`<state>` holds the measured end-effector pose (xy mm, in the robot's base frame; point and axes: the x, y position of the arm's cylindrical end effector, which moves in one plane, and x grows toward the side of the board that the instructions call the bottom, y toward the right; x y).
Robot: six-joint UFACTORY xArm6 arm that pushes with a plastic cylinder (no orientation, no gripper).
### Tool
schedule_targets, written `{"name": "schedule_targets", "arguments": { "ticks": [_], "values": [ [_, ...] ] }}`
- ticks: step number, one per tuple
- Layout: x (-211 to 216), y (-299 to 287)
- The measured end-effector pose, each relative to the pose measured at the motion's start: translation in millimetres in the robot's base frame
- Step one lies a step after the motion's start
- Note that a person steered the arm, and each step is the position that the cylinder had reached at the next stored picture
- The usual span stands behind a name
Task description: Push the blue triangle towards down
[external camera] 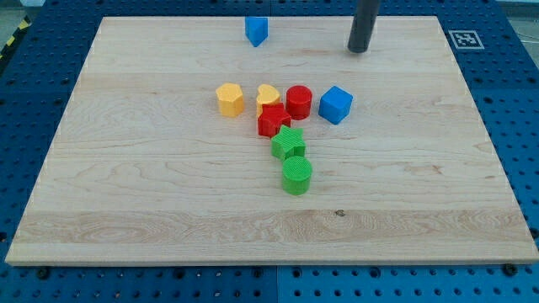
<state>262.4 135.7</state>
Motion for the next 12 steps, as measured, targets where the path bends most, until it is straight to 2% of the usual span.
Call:
{"name": "schedule_targets", "arguments": {
  "ticks": [1, 3, 5, 7, 9, 12],
  "values": [
    [-26, -8],
    [-26, -14],
    [-28, -75],
    [-58, -146],
    [-24, -156],
    [-22, -196]
  ]
}}
